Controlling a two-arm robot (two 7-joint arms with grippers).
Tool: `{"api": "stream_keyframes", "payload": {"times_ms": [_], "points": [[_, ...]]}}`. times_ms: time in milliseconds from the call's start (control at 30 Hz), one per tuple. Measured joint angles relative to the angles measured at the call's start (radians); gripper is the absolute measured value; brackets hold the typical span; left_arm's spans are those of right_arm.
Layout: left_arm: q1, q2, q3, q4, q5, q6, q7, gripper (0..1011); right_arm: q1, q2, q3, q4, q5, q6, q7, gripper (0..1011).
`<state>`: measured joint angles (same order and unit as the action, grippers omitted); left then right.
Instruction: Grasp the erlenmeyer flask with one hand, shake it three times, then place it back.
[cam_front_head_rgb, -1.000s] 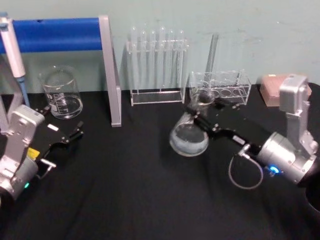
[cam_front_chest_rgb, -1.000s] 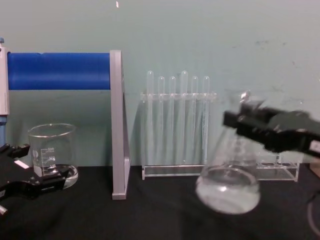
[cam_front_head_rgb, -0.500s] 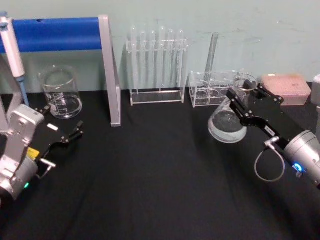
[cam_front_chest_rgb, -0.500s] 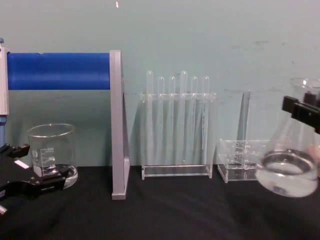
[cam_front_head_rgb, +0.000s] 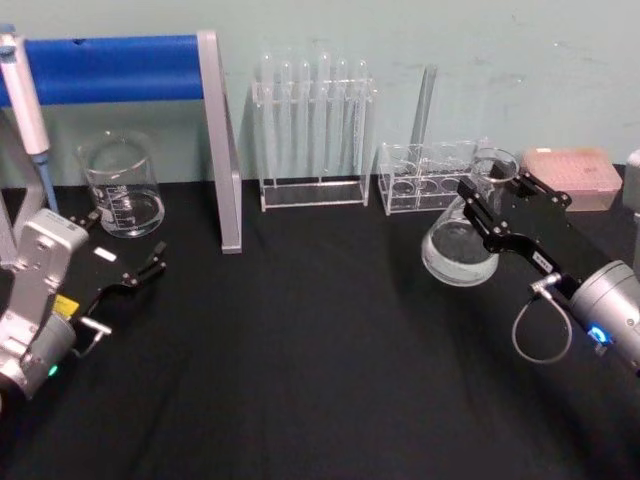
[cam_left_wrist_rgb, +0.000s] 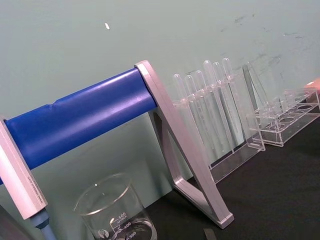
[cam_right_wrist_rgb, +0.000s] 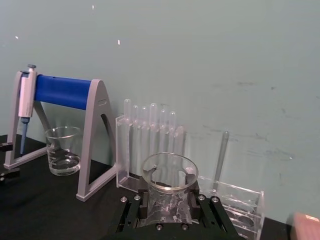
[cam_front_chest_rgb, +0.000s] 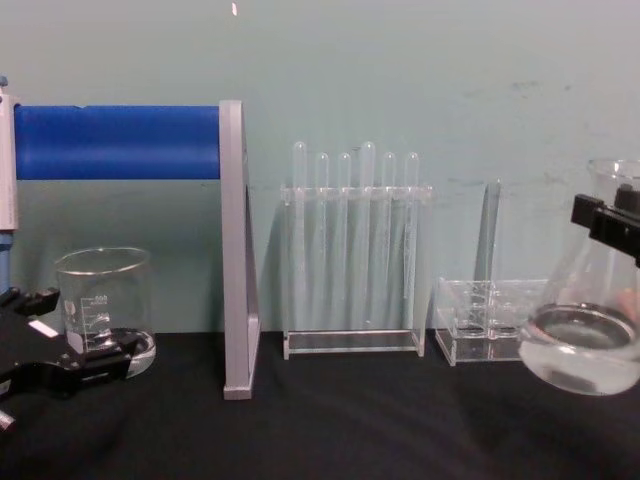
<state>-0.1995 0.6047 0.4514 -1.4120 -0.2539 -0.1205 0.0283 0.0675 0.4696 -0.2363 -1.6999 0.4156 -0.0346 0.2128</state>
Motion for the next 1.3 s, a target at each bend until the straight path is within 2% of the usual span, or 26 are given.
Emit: {"api": "stream_keyframes", "payload": {"times_ms": [167, 333, 433, 567, 667, 800, 900, 967, 1100, 1300], "points": [[0.000, 0.000, 0.000, 0.000, 0.000, 0.000, 0.000, 1001, 0.004, -0.003, 0.000, 0.003, -0.001, 0.006, 0.036, 448], [0.000, 0.000, 0.000, 0.000, 0.000, 0.000, 0.000, 1001, 0.022, 0.002, -0.012, 0.012, 0.017, 0.014, 0.114, 448], [0.000, 0.000, 0.000, 0.000, 0.000, 0.000, 0.000, 1001, 0.040, 0.005, -0.032, 0.020, 0.027, 0.018, 0.175, 449], [0.000, 0.000, 0.000, 0.000, 0.000, 0.000, 0.000, 1001, 0.070, 0.010, -0.083, 0.028, 0.034, 0.019, 0.255, 449], [0.000, 0.000, 0.000, 0.000, 0.000, 0.000, 0.000, 1001, 0.085, 0.013, -0.113, 0.030, 0.034, 0.019, 0.290, 448], [0.000, 0.000, 0.000, 0.000, 0.000, 0.000, 0.000, 1001, 0.118, 0.022, -0.178, 0.034, 0.035, 0.014, 0.358, 448], [0.000, 0.000, 0.000, 0.000, 0.000, 0.000, 0.000, 1001, 0.125, 0.023, -0.193, 0.035, 0.037, 0.012, 0.374, 449], [0.000, 0.000, 0.000, 0.000, 0.000, 0.000, 0.000, 1001, 0.140, 0.027, -0.221, 0.037, 0.041, 0.008, 0.403, 449], [0.000, 0.000, 0.000, 0.000, 0.000, 0.000, 0.000, 1001, 0.153, 0.030, -0.245, 0.038, 0.047, 0.002, 0.423, 449], [0.000, 0.000, 0.000, 0.000, 0.000, 0.000, 0.000, 1001, 0.164, 0.035, -0.259, 0.043, 0.058, -0.005, 0.423, 448]]}}
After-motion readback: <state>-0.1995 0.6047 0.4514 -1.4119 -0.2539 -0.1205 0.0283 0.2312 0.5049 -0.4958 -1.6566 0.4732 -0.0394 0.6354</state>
